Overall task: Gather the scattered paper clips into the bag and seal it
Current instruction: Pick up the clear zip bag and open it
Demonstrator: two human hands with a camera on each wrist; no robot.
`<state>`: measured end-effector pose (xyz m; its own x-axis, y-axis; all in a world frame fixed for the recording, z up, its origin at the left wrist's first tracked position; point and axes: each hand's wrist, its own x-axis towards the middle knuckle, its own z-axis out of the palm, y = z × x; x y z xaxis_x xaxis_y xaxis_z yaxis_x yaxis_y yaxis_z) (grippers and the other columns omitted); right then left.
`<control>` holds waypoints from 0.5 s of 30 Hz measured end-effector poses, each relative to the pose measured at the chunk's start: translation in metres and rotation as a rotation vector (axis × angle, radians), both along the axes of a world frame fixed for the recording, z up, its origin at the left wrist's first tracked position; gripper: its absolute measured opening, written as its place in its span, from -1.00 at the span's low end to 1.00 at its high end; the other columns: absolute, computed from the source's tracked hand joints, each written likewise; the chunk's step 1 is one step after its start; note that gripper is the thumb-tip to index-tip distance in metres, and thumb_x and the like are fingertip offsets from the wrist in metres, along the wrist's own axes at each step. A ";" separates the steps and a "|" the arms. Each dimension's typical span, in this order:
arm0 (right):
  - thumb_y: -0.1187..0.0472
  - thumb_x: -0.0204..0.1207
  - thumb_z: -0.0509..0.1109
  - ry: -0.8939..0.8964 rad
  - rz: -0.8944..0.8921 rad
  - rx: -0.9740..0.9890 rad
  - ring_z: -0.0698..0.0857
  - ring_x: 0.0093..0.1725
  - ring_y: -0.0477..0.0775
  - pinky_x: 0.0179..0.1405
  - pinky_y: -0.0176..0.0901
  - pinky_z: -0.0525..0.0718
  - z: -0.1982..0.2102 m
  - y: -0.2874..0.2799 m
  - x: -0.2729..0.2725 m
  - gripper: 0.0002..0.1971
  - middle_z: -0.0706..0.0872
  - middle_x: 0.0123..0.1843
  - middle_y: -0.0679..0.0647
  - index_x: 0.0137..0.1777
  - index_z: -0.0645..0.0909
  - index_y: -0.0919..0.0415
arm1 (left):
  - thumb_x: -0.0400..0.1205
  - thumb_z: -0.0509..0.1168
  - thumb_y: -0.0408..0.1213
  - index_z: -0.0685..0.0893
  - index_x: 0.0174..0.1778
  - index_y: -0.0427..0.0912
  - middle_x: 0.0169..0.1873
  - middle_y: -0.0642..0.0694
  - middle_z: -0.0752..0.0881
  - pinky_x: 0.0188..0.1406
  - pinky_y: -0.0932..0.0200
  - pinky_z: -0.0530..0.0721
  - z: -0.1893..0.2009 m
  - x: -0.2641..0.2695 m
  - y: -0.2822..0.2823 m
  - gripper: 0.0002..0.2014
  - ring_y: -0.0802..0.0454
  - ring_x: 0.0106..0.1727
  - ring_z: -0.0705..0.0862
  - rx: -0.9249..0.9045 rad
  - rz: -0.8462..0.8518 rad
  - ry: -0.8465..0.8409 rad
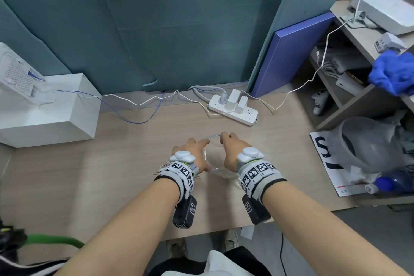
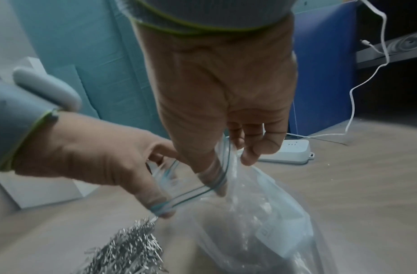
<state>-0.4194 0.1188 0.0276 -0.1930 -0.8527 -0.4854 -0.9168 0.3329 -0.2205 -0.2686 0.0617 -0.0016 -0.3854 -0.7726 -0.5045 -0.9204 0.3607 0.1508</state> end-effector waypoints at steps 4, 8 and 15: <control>0.30 0.40 0.50 0.085 0.046 0.035 0.64 -0.07 0.29 -0.16 0.09 0.64 -0.002 0.000 0.002 -0.32 0.47 0.29 0.13 0.47 0.28 0.03 | 0.44 0.39 0.25 0.25 0.57 0.45 0.32 0.02 0.48 0.08 0.01 0.57 -0.006 0.003 0.004 -0.24 -0.16 0.11 0.68 -0.017 0.006 0.063; 0.26 0.39 0.54 0.164 0.078 0.059 0.71 0.00 0.34 -0.18 0.07 0.61 0.000 -0.004 -0.008 -0.31 0.44 0.33 0.16 0.48 0.32 0.04 | 0.50 0.40 0.22 0.31 0.48 0.56 0.28 0.16 0.43 0.16 0.00 0.69 -0.023 0.019 0.002 -0.37 0.01 0.06 0.70 0.055 0.000 0.429; 0.07 0.48 0.28 0.011 0.054 0.018 0.66 -0.13 0.27 -0.16 0.03 0.63 -0.015 -0.005 -0.014 -0.49 0.37 0.30 0.00 0.42 0.38 -0.32 | 0.44 0.42 0.22 0.44 0.23 0.26 0.19 -0.03 0.38 -0.03 0.00 0.74 -0.039 0.075 -0.010 -0.51 -0.10 -0.12 0.70 -0.034 0.197 0.149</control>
<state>-0.4336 0.1143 0.0124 -0.1523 -0.8534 -0.4984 -0.9359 0.2866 -0.2048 -0.1933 0.0521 -0.0403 -0.2941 -0.8557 -0.4258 -0.9419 0.1838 0.2811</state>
